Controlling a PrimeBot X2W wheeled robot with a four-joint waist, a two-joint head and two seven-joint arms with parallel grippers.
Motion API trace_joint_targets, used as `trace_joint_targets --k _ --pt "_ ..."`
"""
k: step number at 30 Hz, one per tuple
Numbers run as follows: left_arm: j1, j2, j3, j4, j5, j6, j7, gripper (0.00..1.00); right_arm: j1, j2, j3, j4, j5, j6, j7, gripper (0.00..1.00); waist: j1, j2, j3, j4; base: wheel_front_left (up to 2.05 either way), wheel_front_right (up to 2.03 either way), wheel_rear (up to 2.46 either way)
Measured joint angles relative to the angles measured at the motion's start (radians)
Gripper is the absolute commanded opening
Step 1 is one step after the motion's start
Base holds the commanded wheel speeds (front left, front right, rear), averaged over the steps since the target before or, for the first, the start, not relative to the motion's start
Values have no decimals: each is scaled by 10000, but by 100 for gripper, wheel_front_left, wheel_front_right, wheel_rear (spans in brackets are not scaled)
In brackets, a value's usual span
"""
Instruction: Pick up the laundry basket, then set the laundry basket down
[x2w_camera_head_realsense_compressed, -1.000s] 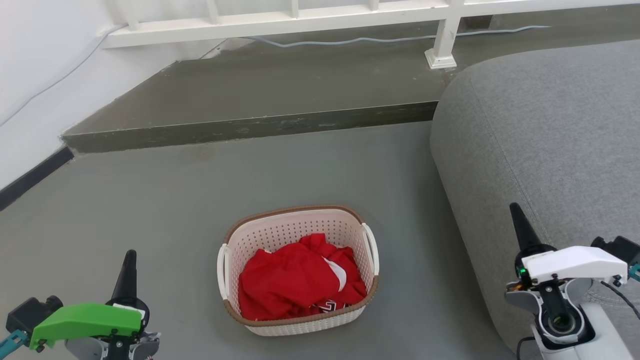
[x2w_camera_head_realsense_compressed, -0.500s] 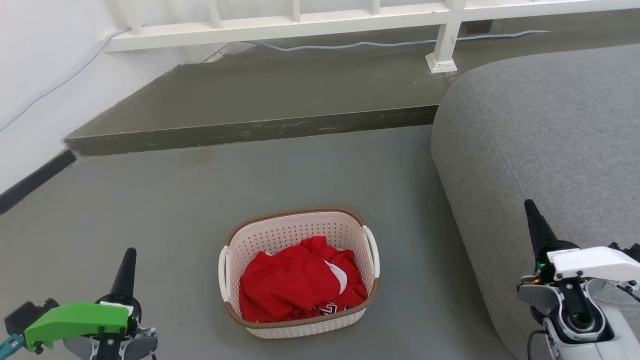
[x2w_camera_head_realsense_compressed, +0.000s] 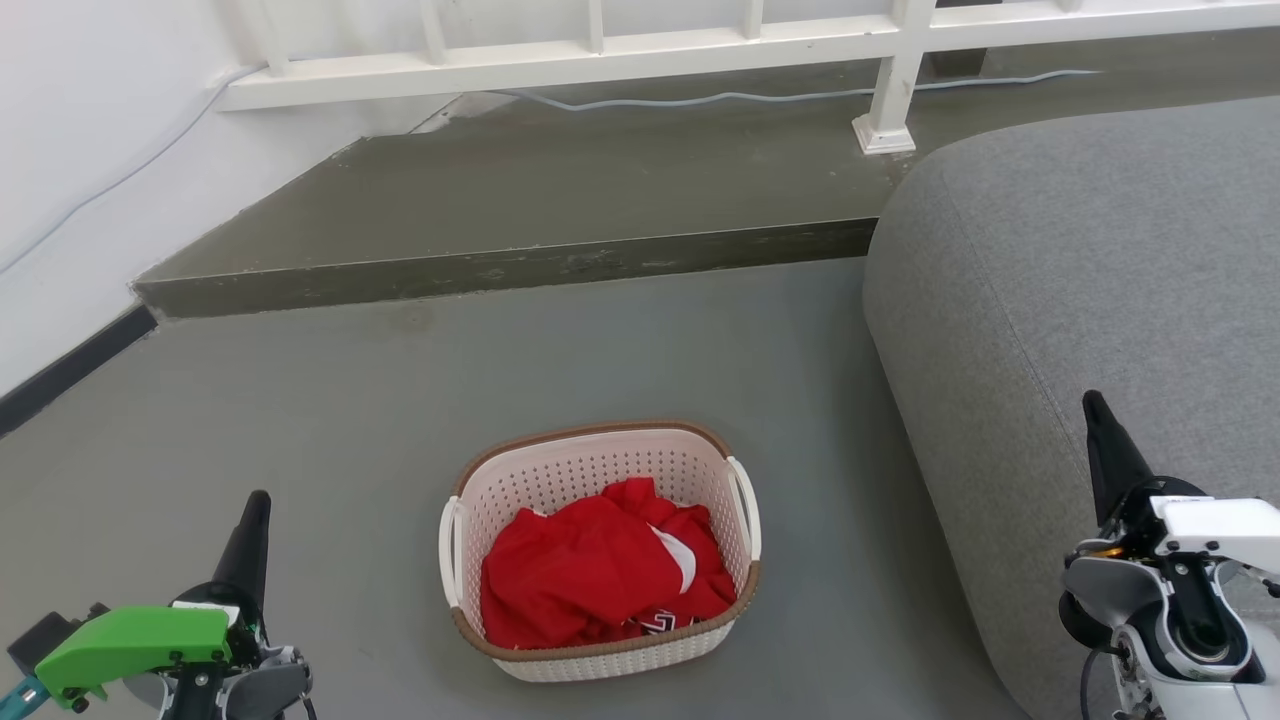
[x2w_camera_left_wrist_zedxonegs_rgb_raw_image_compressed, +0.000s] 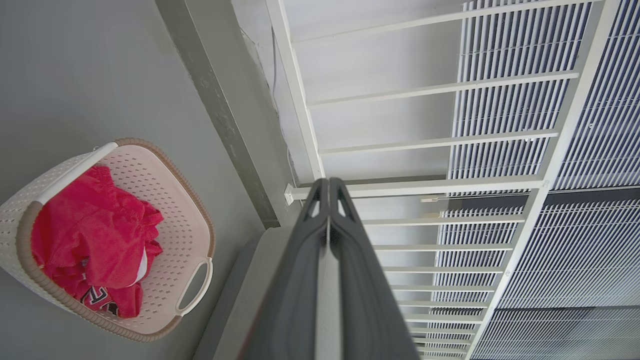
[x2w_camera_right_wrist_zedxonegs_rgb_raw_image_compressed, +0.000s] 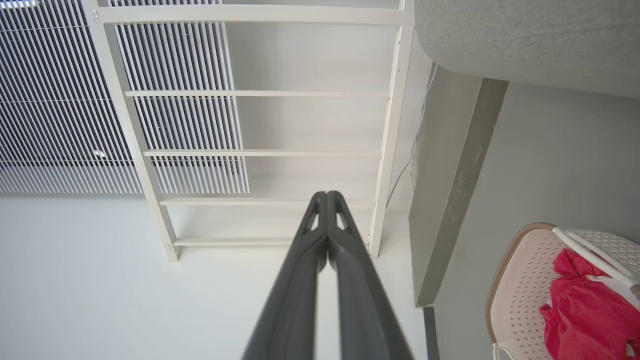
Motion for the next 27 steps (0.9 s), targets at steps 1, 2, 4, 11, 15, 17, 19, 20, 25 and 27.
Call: trace_joint_targets --k 1,2,4,11,15,17,19,20,25,27 --pt "-17 0 17 4 -165 0 44 0 0 0 -46 0 128 2 17 0 0 0 -7 2 0 0 0" --pt "-34 0 31 10 -261 -2 98 0 0 0 -92 -2 245 23 61 0 0 0 -14 4 0 0 0" --pt "-76 0 54 19 -449 -17 159 0 0 2 -174 -10 491 86 119 0 0 0 -28 8 0 0 0" --pt "-121 0 71 21 -698 -23 171 0 0 2 -236 -10 681 86 146 0 0 0 -33 9 0 0 0" --pt "-121 0 71 21 -698 -23 171 0 0 2 -240 -10 681 88 146 0 0 0 -33 9 0 0 0" --pt "-121 0 71 21 -698 -23 171 0 0 2 -242 -10 681 88 148 0 0 0 -33 9 0 0 0" --pt "-121 0 71 21 -698 -23 171 0 0 2 -244 -10 681 88 176 0 0 0 -33 9 0 0 0" --pt "-121 0 71 21 -698 -23 171 0 0 2 -244 -10 681 88 176 0 0 0 -33 9 0 0 0" --pt "-122 0 69 21 -698 -23 171 0 0 2 -247 -8 681 88 178 0 0 0 -33 8 0 0 0" --pt "-122 0 69 19 -698 -23 171 0 0 2 -247 -8 681 88 178 0 0 0 -33 8 0 0 0"
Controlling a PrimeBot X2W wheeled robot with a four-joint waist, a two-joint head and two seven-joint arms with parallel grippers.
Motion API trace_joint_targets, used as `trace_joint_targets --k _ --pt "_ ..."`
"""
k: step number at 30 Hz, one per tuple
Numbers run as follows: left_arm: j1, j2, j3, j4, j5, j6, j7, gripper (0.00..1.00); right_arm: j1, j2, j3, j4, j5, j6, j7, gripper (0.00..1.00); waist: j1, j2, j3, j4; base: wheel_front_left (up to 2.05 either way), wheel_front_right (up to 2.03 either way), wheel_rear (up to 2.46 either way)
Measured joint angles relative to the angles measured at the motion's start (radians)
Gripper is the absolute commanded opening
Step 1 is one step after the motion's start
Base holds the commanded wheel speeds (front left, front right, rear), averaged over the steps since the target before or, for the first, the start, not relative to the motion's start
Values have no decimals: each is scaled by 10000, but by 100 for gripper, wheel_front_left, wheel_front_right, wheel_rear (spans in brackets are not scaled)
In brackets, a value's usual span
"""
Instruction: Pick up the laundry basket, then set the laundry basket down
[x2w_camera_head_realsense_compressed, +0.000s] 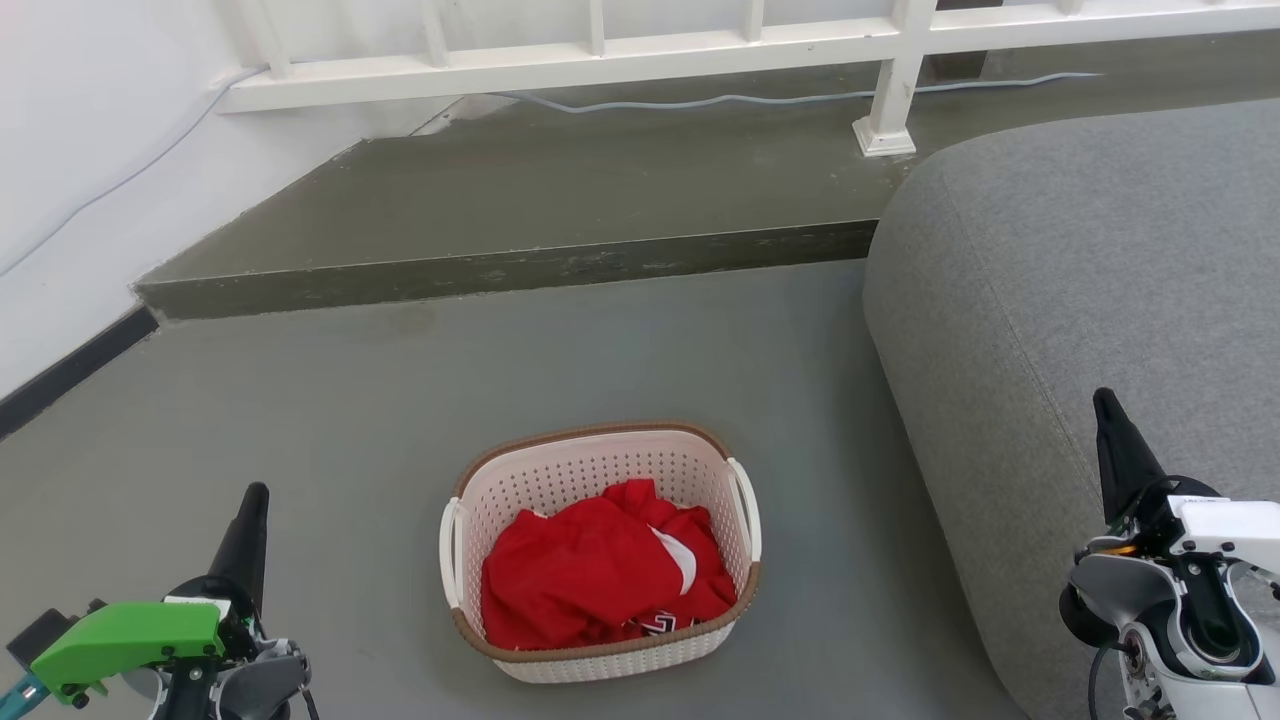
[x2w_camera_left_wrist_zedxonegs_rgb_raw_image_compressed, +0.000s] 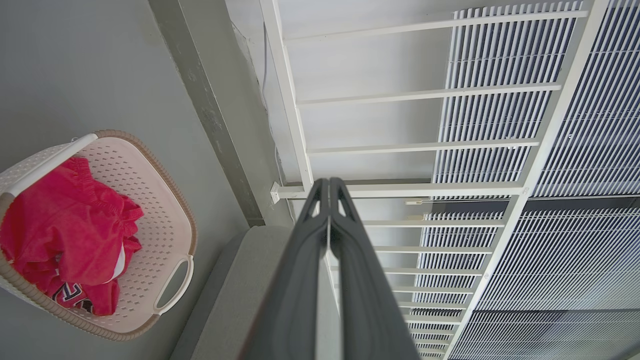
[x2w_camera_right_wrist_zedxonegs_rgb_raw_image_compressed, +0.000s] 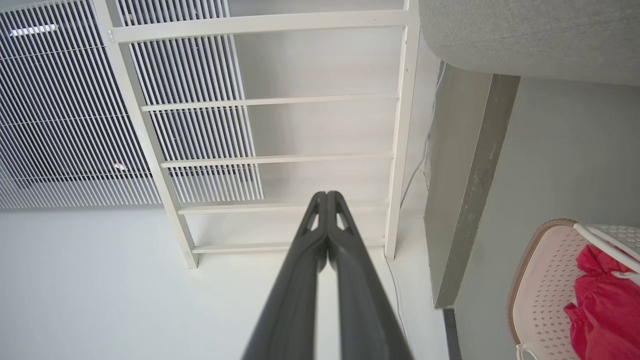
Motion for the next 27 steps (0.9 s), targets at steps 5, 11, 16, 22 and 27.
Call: trace_joint_targets --k 5,11,16,22,27 --pt "0 0 0 0 0 0 0 0 0 2 -8 2 0 0 0 0 0 0 0 0 0 0 0" --pt "0 0 0 0 0 0 0 0 0 2 -12 4 0 0 10 0 0 0 0 -1 0 0 0" --pt "0 0 -2 -2 0 0 0 0 0 4 -17 6 0 0 10 0 0 0 0 -1 0 0 0" --pt "0 0 -2 -2 0 0 0 0 0 4 -25 8 0 0 10 0 0 0 0 -1 0 0 0" --pt "0 0 -4 -2 0 0 0 0 -1 6 -31 10 0 0 12 0 0 0 0 -1 0 0 0"
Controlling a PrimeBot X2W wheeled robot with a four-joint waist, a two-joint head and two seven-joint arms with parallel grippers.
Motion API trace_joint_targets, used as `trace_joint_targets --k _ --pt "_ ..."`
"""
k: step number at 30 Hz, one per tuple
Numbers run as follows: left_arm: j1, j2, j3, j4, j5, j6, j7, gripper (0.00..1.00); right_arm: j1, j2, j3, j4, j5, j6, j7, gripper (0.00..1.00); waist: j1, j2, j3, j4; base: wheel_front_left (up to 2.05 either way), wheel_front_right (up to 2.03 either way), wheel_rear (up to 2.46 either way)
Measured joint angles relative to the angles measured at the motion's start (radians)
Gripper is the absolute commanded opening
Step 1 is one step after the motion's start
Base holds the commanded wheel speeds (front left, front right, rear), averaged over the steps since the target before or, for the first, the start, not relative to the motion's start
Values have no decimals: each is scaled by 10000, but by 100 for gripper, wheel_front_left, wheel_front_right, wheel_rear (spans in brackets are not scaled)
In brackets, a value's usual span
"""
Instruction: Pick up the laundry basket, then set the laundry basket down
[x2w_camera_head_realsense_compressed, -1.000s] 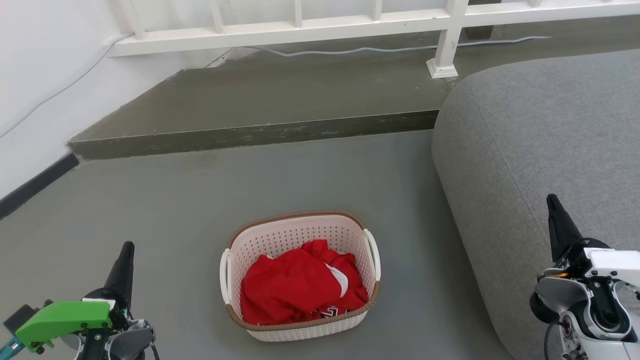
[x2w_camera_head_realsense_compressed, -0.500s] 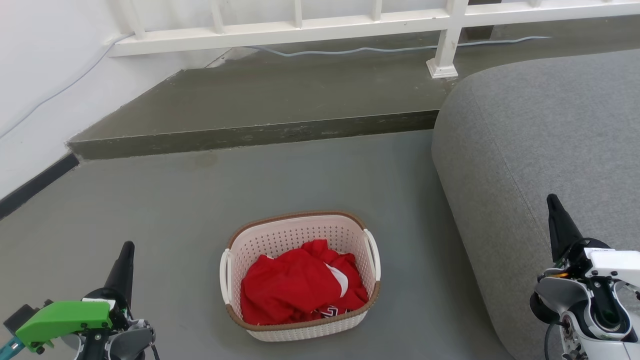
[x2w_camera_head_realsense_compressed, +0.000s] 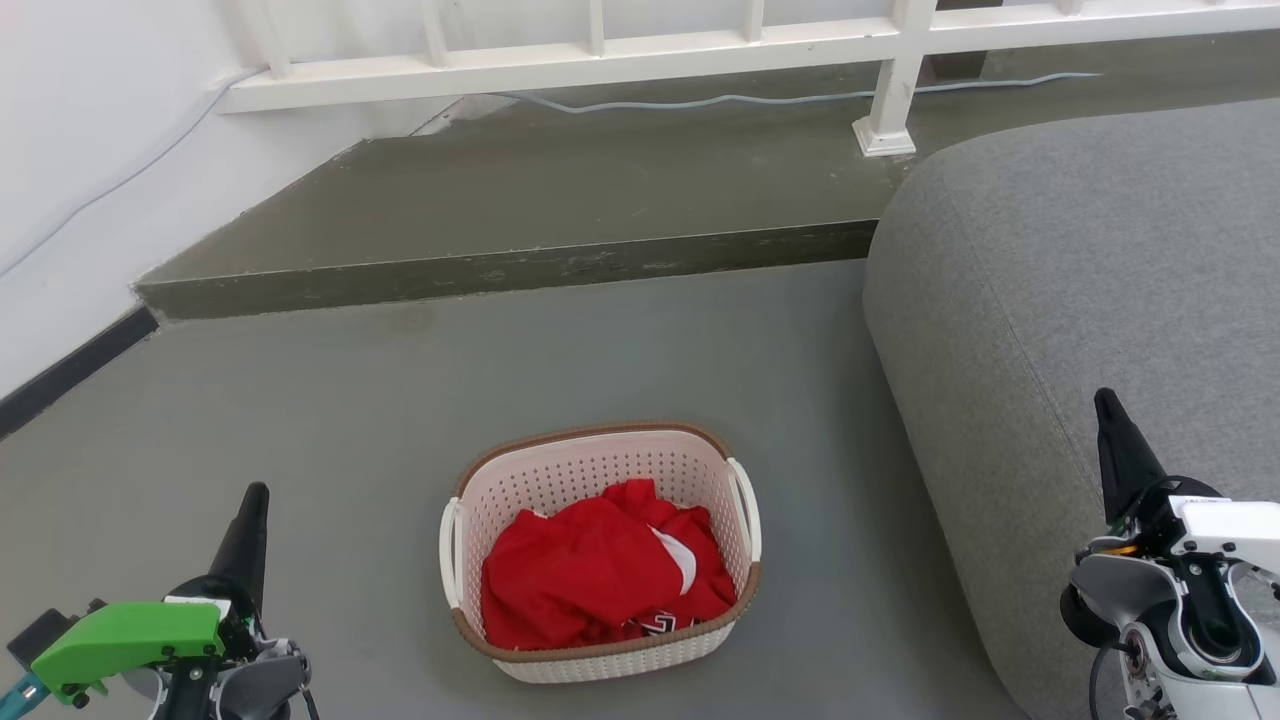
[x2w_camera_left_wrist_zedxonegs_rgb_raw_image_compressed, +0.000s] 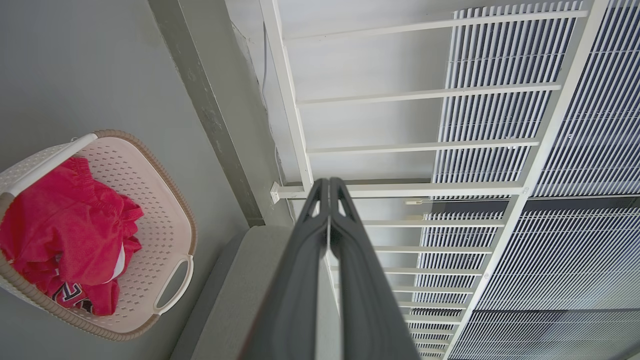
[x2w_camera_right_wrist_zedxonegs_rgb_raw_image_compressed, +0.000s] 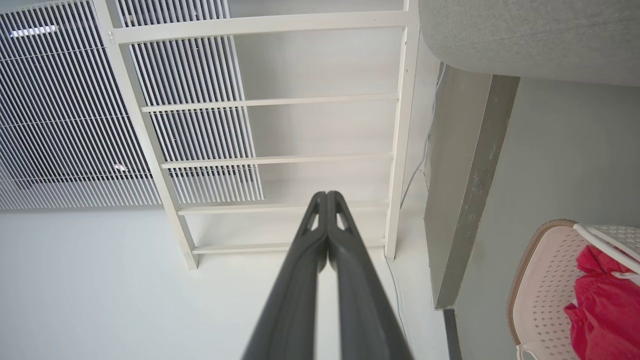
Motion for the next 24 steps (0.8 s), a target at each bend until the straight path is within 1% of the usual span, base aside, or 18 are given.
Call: trace_joint_targets --k 24 --pt "0 0 -2 -4 0 0 -2 0 0 6 -17 8 -2 2 0 0 0 0 0 0 0 0 0"
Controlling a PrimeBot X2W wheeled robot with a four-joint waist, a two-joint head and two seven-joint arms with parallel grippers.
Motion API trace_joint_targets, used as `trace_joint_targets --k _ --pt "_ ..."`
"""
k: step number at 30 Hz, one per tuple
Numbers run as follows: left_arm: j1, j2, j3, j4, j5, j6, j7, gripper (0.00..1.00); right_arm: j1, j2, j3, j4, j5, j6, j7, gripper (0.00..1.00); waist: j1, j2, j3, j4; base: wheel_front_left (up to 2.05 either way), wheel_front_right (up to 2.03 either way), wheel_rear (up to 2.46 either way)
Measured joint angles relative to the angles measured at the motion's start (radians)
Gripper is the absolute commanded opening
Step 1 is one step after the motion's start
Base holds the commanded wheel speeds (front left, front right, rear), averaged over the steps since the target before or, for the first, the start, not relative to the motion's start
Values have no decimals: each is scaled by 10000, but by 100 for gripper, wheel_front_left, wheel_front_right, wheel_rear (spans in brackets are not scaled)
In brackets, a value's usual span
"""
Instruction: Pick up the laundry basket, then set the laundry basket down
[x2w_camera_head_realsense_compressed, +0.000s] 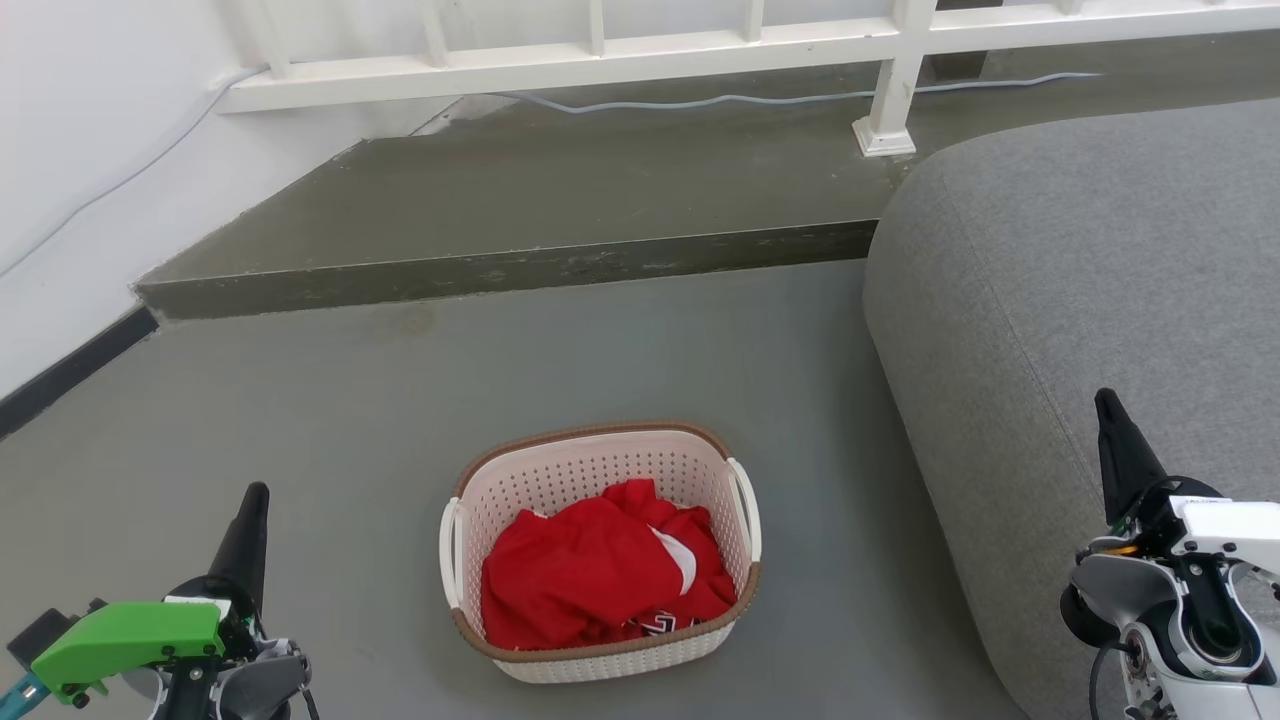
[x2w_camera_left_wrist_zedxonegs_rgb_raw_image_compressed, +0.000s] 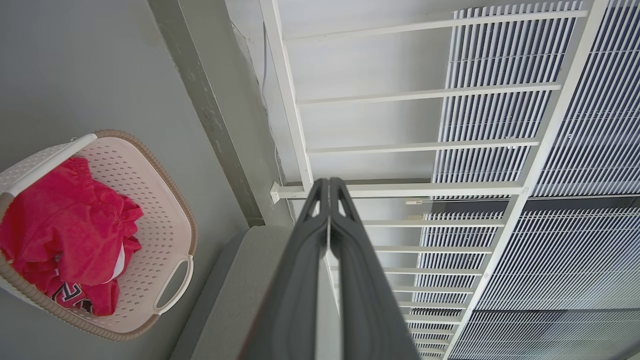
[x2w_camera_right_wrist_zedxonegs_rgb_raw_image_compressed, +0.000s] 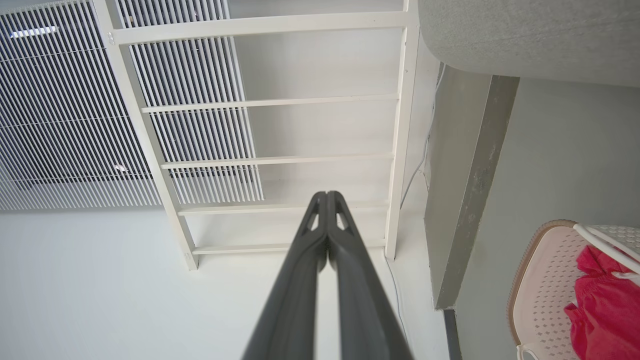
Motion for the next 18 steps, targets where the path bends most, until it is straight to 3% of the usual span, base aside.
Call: trace_joint_targets --k 18 --pt "0 0 -2 -2 0 0 0 0 0 4 -15 -2 0 0 29 0 0 0 1 -1 0 0 0"
